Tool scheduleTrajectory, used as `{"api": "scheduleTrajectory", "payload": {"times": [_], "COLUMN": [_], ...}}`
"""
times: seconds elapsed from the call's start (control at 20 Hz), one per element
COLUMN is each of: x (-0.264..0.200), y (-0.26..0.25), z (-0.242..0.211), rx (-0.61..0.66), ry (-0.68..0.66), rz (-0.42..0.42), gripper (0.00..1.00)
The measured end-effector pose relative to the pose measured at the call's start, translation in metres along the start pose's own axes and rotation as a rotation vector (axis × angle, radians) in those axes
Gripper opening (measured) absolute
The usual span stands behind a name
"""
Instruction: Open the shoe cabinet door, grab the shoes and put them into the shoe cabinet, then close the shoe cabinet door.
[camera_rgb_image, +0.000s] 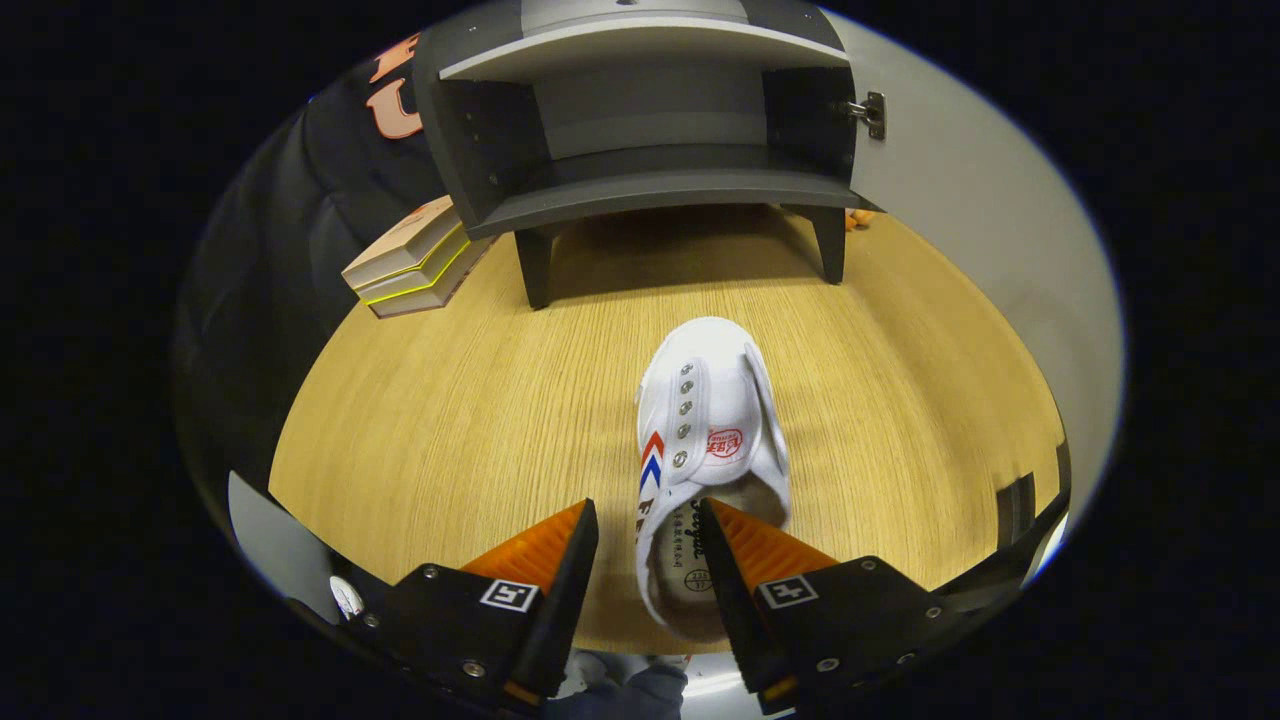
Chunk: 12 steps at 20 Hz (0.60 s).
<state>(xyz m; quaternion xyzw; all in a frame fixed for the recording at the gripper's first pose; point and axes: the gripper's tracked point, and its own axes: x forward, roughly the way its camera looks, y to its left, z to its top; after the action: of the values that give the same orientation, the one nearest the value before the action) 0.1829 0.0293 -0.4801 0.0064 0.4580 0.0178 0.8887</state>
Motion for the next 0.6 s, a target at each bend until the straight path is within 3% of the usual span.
{"api": "scheduleTrajectory", "payload": {"times": [0.05,0.15,0.2,0.3,0.4,0.6], "x": [0.007,0.015,0.018,0.022,0.021,0.012], "y": [-0.001,-0.001,0.001,0.004,0.002,-0.005], "z": [0.000,0.000,0.000,0.002,0.003,0.016], "rx": [0.002,0.014,0.029,0.054,0.035,0.008], "ry": [0.004,0.016,0.018,0.017,0.008,-0.052], "rz": [-0.002,-0.001,0.013,0.028,0.031,0.016], "gripper": [0.62,0.42,0.27,0.10,0.02,0.00]}}
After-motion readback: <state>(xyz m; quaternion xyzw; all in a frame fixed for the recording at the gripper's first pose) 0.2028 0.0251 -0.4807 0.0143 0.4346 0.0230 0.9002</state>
